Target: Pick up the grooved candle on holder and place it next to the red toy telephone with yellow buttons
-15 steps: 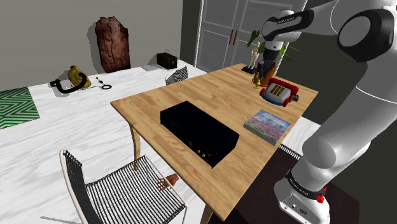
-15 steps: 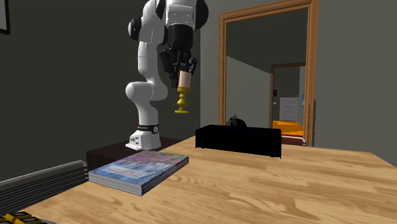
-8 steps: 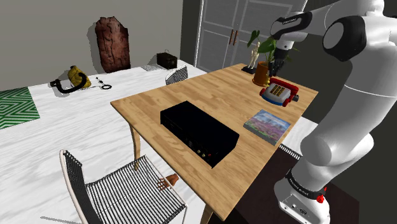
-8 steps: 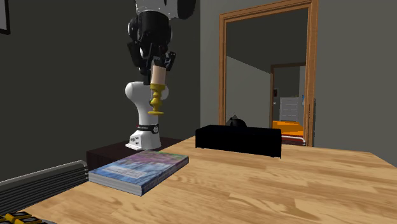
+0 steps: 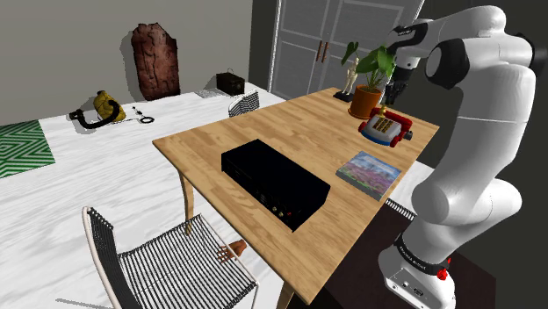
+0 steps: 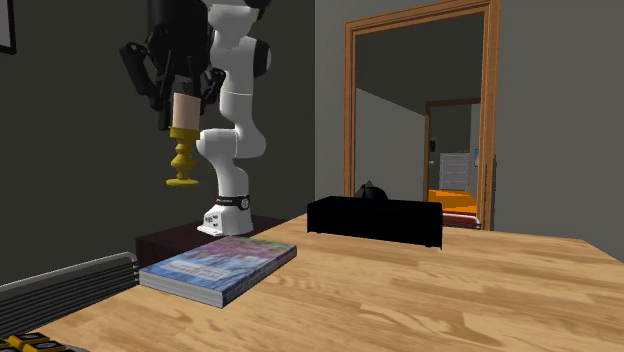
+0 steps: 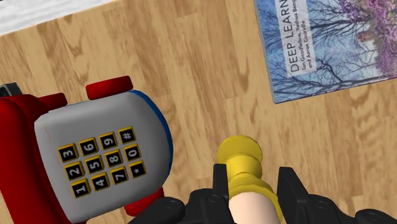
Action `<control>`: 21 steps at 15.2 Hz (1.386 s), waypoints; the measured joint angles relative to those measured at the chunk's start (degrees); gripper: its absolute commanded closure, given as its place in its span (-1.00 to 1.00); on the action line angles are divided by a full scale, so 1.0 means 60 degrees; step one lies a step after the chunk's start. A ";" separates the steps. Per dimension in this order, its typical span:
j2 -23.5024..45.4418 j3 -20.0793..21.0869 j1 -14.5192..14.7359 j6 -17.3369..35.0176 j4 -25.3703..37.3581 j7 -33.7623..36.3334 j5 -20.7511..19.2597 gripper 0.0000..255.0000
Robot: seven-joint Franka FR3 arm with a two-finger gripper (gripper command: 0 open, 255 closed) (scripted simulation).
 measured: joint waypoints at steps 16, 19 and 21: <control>0.1270 0.0015 -0.0704 0.1048 0.0123 -0.0807 0.0559 1.00; 0.1341 0.0039 -0.0690 0.1379 -0.0145 -0.0829 0.0598 1.00; 0.1435 0.0061 -0.0703 0.1593 -0.0271 -0.0857 0.0641 1.00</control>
